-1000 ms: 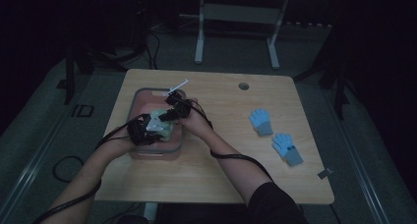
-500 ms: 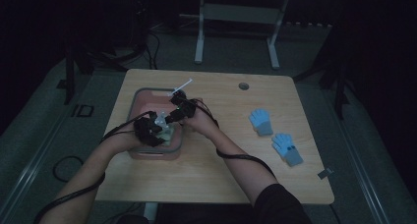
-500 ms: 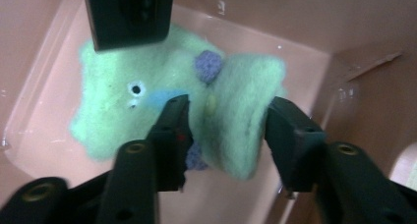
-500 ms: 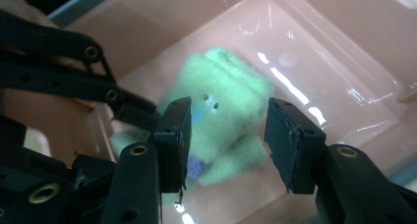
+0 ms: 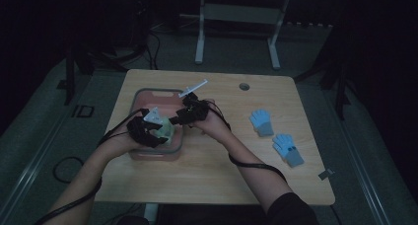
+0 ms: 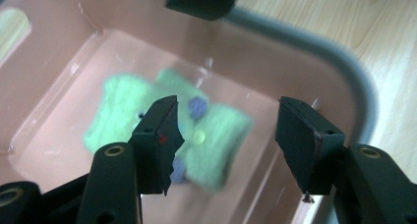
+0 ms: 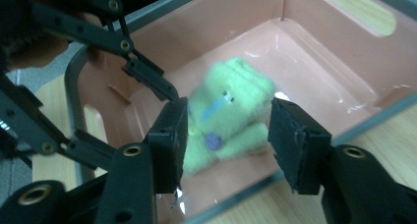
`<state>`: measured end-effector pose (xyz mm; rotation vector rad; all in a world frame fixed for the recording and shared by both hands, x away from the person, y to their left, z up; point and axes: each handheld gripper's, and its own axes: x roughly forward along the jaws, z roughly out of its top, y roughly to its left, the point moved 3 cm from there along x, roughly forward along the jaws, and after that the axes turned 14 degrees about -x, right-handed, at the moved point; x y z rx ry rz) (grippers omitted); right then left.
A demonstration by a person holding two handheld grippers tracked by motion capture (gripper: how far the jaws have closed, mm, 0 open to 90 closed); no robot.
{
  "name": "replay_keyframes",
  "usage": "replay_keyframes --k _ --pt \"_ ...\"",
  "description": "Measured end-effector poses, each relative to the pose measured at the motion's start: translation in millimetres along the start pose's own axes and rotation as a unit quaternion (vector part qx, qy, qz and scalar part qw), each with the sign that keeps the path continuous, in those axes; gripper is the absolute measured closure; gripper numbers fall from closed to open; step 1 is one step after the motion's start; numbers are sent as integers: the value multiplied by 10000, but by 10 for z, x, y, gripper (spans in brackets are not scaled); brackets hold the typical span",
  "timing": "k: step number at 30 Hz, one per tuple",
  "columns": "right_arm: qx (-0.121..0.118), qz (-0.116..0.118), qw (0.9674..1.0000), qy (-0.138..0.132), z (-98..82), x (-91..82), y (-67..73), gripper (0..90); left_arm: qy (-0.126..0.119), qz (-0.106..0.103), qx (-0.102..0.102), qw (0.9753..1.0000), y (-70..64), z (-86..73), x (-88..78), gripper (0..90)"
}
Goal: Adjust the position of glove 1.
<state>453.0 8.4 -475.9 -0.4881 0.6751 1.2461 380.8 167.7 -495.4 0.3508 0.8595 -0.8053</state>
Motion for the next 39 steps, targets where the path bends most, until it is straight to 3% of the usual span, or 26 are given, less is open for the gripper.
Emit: replay_keyframes --k 4,12,16,18,24,28,31,35,39 --pt "-72 -33 10000 -45 -44 -100 5 438 -131 -88 -19 9999 -60 75 -13 437" --pt "79 -65 9997 -210 -304 -393 -81 299 -169 -149 59 9997 -246 194 9 425" --pt "160 -158 9994 -256 -438 -514 -121 285 -196 -199 15 9996 -347 264 33 340" --pt "136 -191 9993 -295 -501 -575 -128 252 -226 -119 3 9997 -395 305 57 257" --pt "155 -227 9989 -373 -703 -735 -168 201 -311 -314 -17 9990 -529 411 140 116" --pt "21 -454 9984 -348 -823 -832 -186 202 -386 -387 -97 9985 -612 484 211 81" --pt "-26 -628 9975 -334 -915 -898 -189 198 -587 -328 -65 9977 -671 540 233 81" --pt "-53 -784 9961 -392 -1028 -993 -211 191 -783 -477 -258 9955 -741 602 278 81" --pt "-31 -882 9951 -436 -1143 -1077 -239 174 -824 -404 -74 9958 -850 621 370 81"
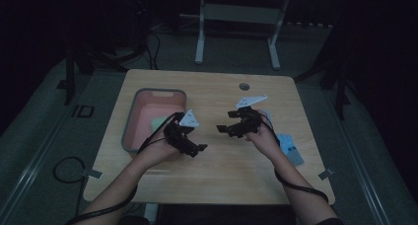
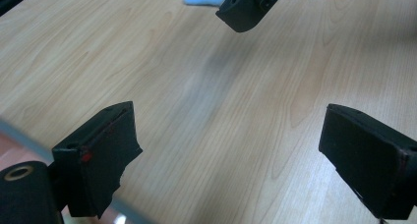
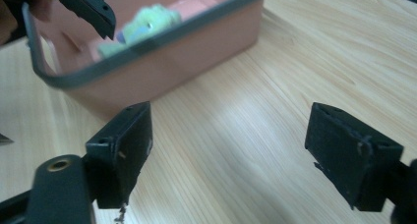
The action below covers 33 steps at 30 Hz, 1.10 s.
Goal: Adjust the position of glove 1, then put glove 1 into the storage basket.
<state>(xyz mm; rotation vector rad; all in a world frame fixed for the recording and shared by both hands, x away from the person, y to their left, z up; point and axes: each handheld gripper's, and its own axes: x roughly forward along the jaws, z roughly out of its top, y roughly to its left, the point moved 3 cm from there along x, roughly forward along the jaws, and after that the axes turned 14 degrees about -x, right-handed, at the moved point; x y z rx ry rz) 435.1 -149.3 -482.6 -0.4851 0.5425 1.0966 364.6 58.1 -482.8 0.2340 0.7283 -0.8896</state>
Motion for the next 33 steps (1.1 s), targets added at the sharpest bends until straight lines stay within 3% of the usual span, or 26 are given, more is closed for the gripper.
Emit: replay_keyframes --k 2,7,11,15,17,24,30,33 --pt "-91 -28 9999 136 -88 -47 12 154 -27 -31 56 10000 -62 -5 46 81" --pt "94 79 9992 391 -202 -104 34 155 -115 -86 207 9997 -201 -32 146 81" --pt "315 9 9990 328 -390 -208 40 134 -181 -175 208 9995 -308 -73 229 81" --pt "453 -55 9987 206 -532 -291 25 130 -106 -316 349 9988 -393 -128 327 81" --pt "394 -181 9986 288 -602 -324 10 152 -4 -435 355 9984 -416 -164 382 81" --pt "434 -536 9972 298 -809 -485 -92 258 -59 -691 261 9973 -524 -318 539 81" --pt "503 -809 9950 301 -946 -613 -210 344 -106 -702 180 9973 -569 -426 640 81" --pt "527 -1060 9923 375 -1046 -717 -329 381 -227 -583 104 9980 -565 -497 689 81"
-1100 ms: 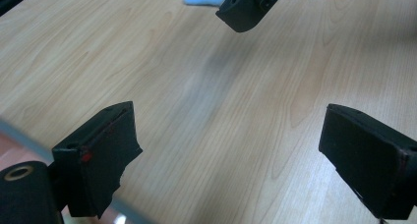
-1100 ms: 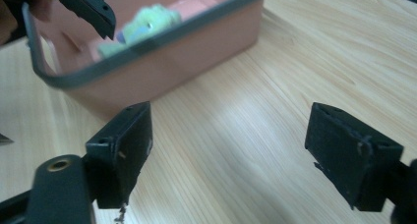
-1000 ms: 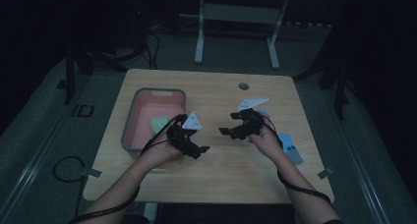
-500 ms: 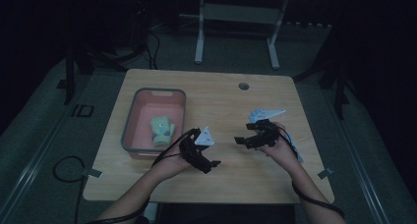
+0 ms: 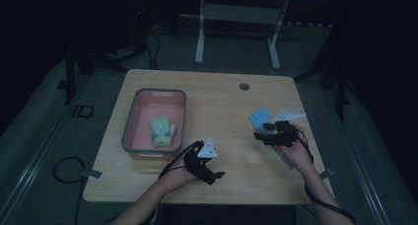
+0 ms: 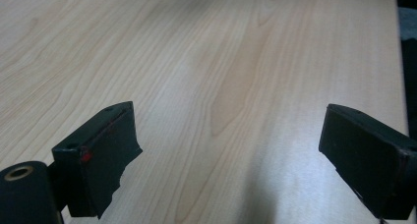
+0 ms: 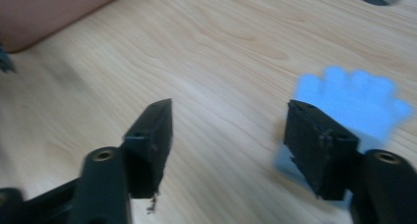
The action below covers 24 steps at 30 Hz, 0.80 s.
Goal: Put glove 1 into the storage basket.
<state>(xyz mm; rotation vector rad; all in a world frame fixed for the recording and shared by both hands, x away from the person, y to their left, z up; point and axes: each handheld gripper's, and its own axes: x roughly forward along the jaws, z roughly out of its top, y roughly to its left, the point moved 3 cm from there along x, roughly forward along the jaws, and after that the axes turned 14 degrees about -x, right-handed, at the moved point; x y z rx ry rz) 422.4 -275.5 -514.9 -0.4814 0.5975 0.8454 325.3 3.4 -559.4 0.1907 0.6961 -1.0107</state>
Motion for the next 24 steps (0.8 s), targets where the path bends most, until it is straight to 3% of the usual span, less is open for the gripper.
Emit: replay_keyframes --k 4,11,14,16,19,21,22,24 --pt "-23 -240 9996 112 -86 -62 -175 426 -95 109 -86 9999 2 -82 36 81" --pt "-20 -378 9989 288 -203 -60 -427 474 -152 126 -144 9997 -18 -163 20 81" --pt "19 -375 9987 336 -225 -21 -515 517 -297 324 -21 9990 -16 -187 -33 81" --pt "33 -305 9989 353 -222 21 -557 533 -321 275 -111 9990 2 -203 -70 81" --pt "240 -127 9991 340 -197 116 -629 563 -378 243 -252 9987 40 -224 -87 81" --pt "222 -147 9989 387 -185 153 -647 571 -384 242 -263 9986 47 -227 -86 81" --pt "179 -128 9986 484 -147 278 -688 592 -332 209 -264 9989 48 -231 -75 81" --pt "159 -91 9983 556 -132 364 -716 599 -257 157 -232 9993 39 -240 -64 81"
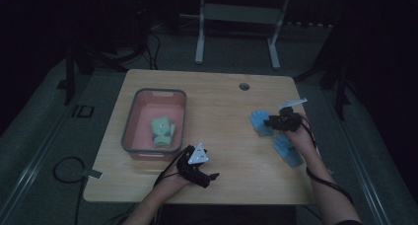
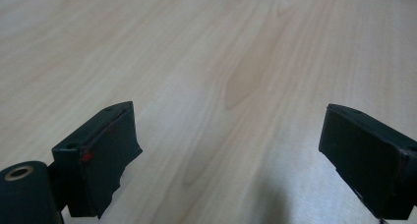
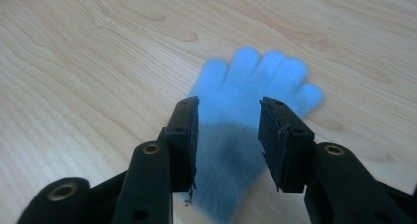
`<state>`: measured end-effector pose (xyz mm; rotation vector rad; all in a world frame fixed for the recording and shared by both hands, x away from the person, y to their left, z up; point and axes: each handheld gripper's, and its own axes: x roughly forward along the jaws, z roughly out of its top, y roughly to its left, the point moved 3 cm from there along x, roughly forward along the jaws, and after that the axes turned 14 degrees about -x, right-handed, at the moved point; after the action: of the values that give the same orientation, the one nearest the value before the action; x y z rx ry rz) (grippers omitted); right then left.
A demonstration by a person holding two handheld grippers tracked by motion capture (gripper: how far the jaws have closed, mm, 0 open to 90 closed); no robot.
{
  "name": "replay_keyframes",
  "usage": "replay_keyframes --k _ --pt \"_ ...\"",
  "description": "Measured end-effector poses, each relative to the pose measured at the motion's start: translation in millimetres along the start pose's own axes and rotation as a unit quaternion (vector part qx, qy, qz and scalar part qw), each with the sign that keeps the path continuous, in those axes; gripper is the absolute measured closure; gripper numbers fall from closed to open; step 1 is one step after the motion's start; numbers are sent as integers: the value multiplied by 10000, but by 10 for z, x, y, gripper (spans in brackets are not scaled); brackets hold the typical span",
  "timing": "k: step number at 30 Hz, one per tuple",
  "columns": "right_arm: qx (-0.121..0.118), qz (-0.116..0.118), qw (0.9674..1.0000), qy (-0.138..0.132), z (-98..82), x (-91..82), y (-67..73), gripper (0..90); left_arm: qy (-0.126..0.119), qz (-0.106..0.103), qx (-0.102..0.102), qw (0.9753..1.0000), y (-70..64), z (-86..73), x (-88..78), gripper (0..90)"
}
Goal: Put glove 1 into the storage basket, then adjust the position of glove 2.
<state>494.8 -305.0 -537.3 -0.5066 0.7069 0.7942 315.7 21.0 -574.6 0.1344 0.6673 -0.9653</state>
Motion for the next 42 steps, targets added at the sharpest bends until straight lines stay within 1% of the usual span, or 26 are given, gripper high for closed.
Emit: replay_keyframes --k 1,3,5,8,9,11,12,15,16,18,19,20,22,23,24,26,27,30,32,33,34,35,36,39,41,42 --pt "-7 -30 10000 31 9 38 -14 611 27 -5 16 10000 -1 -7 8 81" --pt "6 -16 10000 89 17 114 -41 615 82 -29 19 10000 0 -18 20 81" --pt "-6 -39 9999 168 16 176 -59 615 95 -20 37 9999 8 -24 20 81" --pt "-64 -9 9996 259 4 269 -76 614 65 -43 -2 10000 17 -26 16 81" --pt "-92 -40 9995 286 -3 292 -79 619 68 -47 -3 10000 19 -26 16 81" --pt "-203 -48 9992 346 -25 329 -79 632 67 -48 11 10000 23 -30 17 81" --pt "-239 -54 9992 331 -32 342 -75 640 73 -56 5 10000 26 -31 16 81" --pt "-264 -66 9991 318 -37 354 -63 676 80 -65 -5 9999 29 -35 14 81" --pt "-274 -81 9991 329 -36 355 -58 708 77 -66 -4 9999 29 -37 16 81" --pt "-223 -108 9991 337 -34 357 -37 764 94 -55 8 9999 29 -41 22 81" --pt "-223 -108 9991 337 -34 357 -37 764 94 -55 8 9999 29 -41 22 81" --pt "-153 -149 9991 367 -26 357 -14 802 89 -44 32 9999 24 -45 27 80" --pt "-46 -194 9991 381 -20 357 2 821 104 -50 46 9999 22 -47 28 81" --pt "16 -191 9992 357 -21 356 3 829 105 -42 54 9999 21 -48 28 81" --pt "137 -136 9994 296 -24 353 5 839 107 -43 56 9999 21 -48 28 81" --pt "369 -26 9992 115 -26 319 11 872 98 -43 45 9999 19 -49 27 81" --pt "447 -18 9990 26 -15 284 20 874 106 -54 12 9999 19 -52 32 81" --pt "507 -132 9986 -109 48 153 63 878 159 -45 32 9999 20 -61 52 81" --pt "554 -157 9982 -149 90 86 93 878 167 -21 72 9998 20 -59 54 80" --pt "599 -147 9980 -133 111 57 111 879 170 -8 82 9998 20 -57 51 81" --pt "636 -73 9978 -171 130 33 130 879 170 6 90 9998 21 -56 48 80" --pt "640 -18 9976 -248 149 5 154 878 162 13 87 9998 22 -55 46 80" --pt "606 -34 9978 -270 165 -20 176 878 155 12 80 9998 24 -53 44 79" --pt "614 -34 9976 -327 208 -93 246 879 155 7 59 9999 31 -51 46 80" --pt "535 -139 9980 -303 240 -150 299 879 155 6 46 9999 34 -54 48 79" --pt "533 -153 9980 -299 257 -182 326 879 154 13 51 9999 34 -54 48 79"
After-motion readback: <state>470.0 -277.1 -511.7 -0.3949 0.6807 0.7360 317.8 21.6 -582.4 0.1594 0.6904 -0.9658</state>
